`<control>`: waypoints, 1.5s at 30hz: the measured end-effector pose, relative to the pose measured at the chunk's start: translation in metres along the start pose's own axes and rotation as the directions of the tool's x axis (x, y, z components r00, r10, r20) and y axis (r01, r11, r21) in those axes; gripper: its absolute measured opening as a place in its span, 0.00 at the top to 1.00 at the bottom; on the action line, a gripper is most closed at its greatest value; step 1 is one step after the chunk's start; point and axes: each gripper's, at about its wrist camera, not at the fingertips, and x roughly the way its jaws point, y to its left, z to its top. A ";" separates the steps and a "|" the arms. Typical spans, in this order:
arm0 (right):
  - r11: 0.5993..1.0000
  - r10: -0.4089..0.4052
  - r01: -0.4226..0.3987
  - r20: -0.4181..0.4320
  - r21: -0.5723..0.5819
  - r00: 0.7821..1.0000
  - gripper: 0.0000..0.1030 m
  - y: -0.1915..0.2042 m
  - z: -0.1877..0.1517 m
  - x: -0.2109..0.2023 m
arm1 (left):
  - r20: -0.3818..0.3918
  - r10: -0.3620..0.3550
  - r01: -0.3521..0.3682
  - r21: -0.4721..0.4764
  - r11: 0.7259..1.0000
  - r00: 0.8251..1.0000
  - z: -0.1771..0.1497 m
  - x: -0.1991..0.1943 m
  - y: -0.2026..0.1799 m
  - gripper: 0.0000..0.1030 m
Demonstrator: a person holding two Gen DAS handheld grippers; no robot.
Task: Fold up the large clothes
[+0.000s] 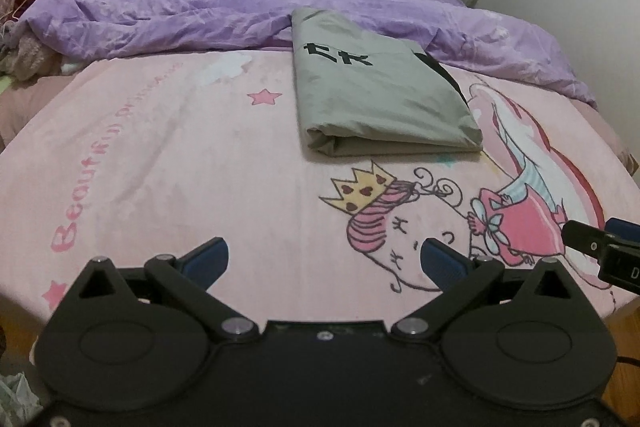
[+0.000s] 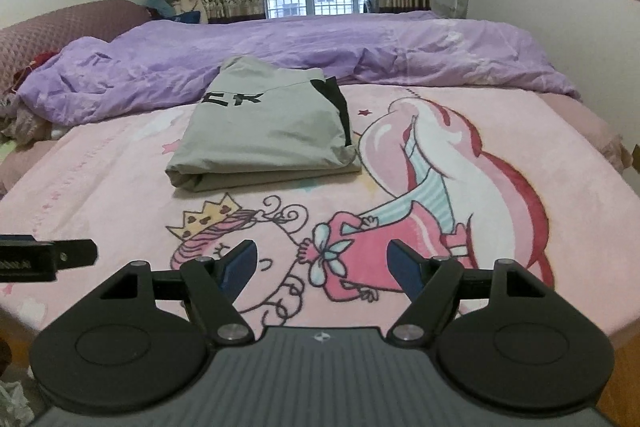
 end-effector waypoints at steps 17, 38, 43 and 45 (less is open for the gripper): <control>1.000 -0.007 0.007 -0.013 -0.012 1.000 0.16 0.001 -0.003 0.003 | -0.006 -0.002 0.002 0.019 1.000 1.000 0.000 -0.002 -0.003 0.00; 1.000 -0.010 0.010 -0.020 0.001 1.000 0.16 0.000 -0.006 0.003 | 0.000 -0.002 0.002 0.033 0.999 1.000 -0.001 -0.003 -0.007 0.00; 1.000 -0.010 0.010 -0.021 0.002 1.000 0.16 0.000 -0.006 0.003 | 0.001 0.004 -0.004 0.038 0.999 1.000 -0.002 -0.004 -0.009 0.00; 1.000 -0.010 0.010 -0.020 0.001 1.000 0.16 0.000 -0.006 0.003 | 0.000 0.004 -0.004 0.039 0.999 1.000 -0.002 -0.004 -0.009 0.00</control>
